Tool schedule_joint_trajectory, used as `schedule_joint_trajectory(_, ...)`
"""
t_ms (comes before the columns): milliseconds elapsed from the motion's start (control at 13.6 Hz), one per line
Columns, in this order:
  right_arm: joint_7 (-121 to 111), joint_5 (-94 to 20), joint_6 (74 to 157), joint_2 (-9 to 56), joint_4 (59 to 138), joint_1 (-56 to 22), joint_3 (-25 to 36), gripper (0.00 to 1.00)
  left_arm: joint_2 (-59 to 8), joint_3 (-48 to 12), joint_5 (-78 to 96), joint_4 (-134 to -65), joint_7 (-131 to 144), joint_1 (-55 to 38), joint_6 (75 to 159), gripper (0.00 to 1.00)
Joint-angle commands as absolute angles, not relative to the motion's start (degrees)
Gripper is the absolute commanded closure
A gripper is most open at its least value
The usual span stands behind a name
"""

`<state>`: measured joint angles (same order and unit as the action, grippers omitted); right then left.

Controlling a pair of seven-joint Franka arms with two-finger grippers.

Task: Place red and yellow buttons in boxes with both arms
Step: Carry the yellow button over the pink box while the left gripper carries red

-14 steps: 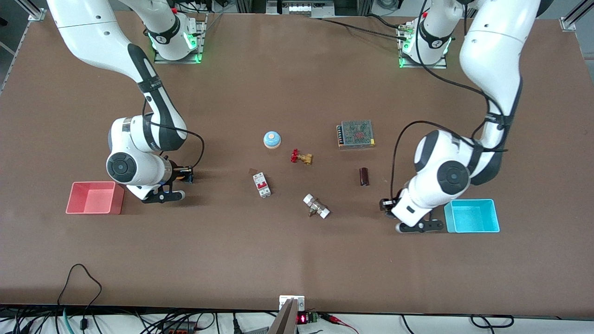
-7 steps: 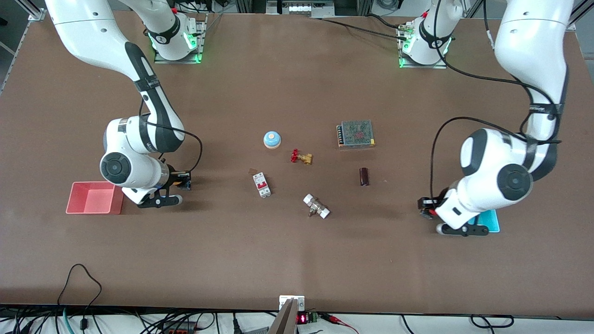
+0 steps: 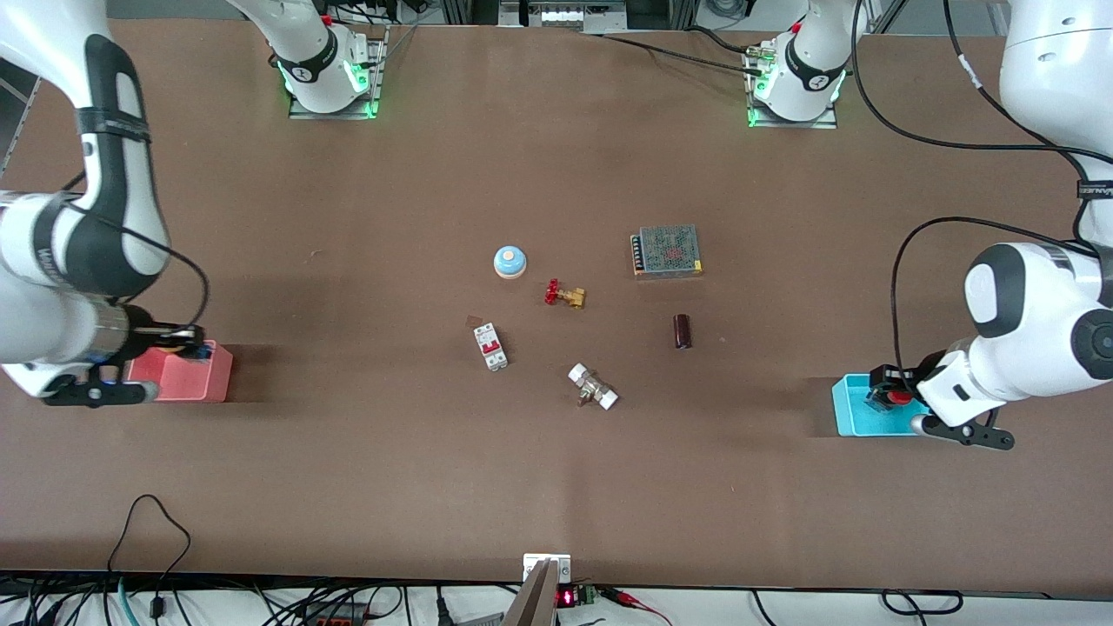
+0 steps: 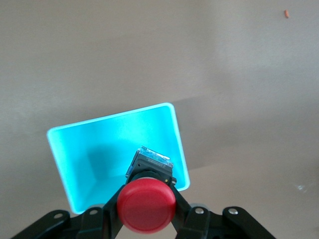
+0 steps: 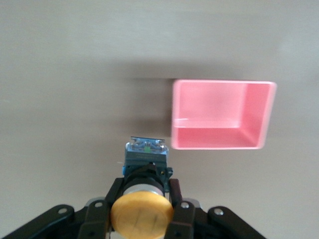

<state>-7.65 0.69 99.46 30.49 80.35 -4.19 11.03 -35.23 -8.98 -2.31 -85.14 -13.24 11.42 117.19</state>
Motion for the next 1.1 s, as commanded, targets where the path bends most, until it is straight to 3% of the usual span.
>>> schedule_joint_trajectory(0, -11.7, 3.2, 99.1, 33.5, 79.0, -2.5, 11.6, 0.70, -35.9, -9.3, -3.1, -85.3, -16.0, 12.4, 118.1, 0.77)
schedule_joint_trajectory(735, -14.4, 3.2, 109.1, 41.1, 79.0, 0.8, 11.6, 0.69, -42.5, -9.2, -4.9, -85.9, -16.1, 13.7, 124.0, 0.74)
schedule_joint_trajectory(1029, -15.6, 2.3, 111.0, 43.5, 79.0, 2.3, 11.4, 0.69, -43.1, -9.2, -5.3, -85.8, -16.1, 13.8, 124.2, 0.38)
